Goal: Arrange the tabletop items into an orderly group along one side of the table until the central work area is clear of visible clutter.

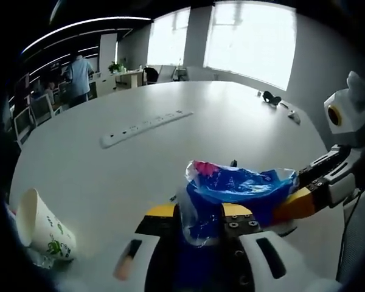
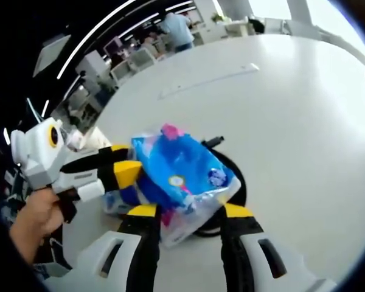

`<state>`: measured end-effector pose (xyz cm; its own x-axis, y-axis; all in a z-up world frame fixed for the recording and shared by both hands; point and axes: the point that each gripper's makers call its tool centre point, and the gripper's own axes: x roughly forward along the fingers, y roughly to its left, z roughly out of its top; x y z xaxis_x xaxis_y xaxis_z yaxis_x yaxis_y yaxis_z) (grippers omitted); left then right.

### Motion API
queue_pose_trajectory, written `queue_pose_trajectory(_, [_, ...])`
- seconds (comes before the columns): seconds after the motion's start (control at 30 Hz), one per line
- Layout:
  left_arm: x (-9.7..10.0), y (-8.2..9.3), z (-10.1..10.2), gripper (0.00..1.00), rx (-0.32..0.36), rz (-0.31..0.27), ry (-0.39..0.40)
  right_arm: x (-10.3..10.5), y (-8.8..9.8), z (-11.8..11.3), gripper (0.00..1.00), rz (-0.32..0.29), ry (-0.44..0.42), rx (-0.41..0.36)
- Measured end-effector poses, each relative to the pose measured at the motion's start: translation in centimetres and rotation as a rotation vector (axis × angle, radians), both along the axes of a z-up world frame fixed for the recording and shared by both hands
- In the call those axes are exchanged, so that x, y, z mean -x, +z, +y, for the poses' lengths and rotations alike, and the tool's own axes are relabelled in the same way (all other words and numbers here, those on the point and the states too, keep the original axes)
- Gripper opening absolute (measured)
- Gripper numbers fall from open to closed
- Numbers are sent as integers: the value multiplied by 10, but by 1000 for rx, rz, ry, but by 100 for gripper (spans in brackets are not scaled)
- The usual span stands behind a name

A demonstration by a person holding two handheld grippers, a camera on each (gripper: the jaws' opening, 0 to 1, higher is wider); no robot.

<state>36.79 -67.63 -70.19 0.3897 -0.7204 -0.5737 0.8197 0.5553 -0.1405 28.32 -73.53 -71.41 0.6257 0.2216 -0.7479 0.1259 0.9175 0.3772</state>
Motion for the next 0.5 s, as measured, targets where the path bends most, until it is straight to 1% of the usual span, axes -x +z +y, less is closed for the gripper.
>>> queue_pose_trajectory(0.2, [-1, -2, 2, 18, -11, 1, 5, 1, -2, -1, 35, 9, -2, 4])
queue_pose_trajectory(0.27, [-2, -3, 4, 14, -16, -2, 14, 2, -2, -1, 33, 13, -3, 8])
queue_pose_trajectory(0.3, [-2, -2, 4, 13, -6, 1, 20, 2, -3, -2, 33, 13, -3, 9])
queue_pose_trajectory(0.5, [-1, -4, 6, 10, -19, 4, 22, 4, -4, -2, 31, 16, -6, 8])
